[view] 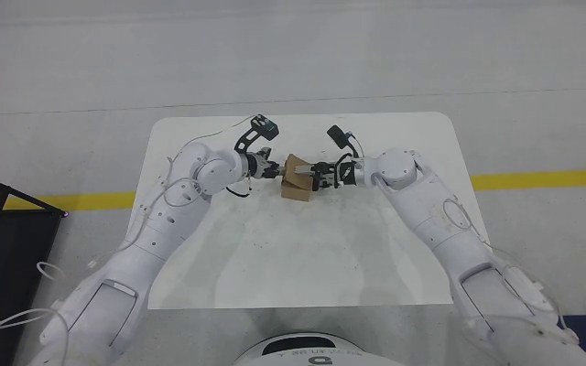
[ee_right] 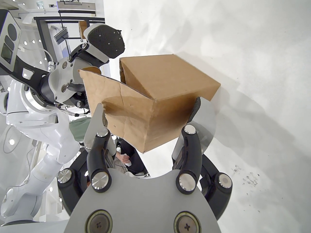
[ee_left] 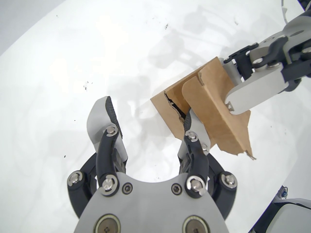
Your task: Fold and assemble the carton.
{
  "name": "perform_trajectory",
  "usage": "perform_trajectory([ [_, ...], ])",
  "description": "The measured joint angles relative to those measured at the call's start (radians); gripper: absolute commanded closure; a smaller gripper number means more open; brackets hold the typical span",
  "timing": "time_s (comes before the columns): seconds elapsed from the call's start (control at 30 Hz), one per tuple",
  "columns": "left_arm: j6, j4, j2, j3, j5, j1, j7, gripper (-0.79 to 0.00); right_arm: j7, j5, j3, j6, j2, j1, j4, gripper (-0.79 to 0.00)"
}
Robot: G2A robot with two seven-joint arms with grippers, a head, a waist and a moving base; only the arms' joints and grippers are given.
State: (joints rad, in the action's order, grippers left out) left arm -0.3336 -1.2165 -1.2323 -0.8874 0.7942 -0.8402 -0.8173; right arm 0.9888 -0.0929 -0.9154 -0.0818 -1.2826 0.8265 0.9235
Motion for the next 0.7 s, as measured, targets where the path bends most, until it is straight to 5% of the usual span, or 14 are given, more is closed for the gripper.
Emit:
perform_trajectory([
  [0.03,0.001,-0.003,0.0,0.001,0.0,0.0,-0.003,0.0,-0.001,0.0,-0.001,0.0,0.0,0.0,-0.001,-0.619],
  [0.7,0.018,-0.033,-0.002,0.002,0.046,0.003,-0.013,0.0,-0.004,0.0,-0.005,-0.002,-0.002,0.001,-0.004,-0.628],
])
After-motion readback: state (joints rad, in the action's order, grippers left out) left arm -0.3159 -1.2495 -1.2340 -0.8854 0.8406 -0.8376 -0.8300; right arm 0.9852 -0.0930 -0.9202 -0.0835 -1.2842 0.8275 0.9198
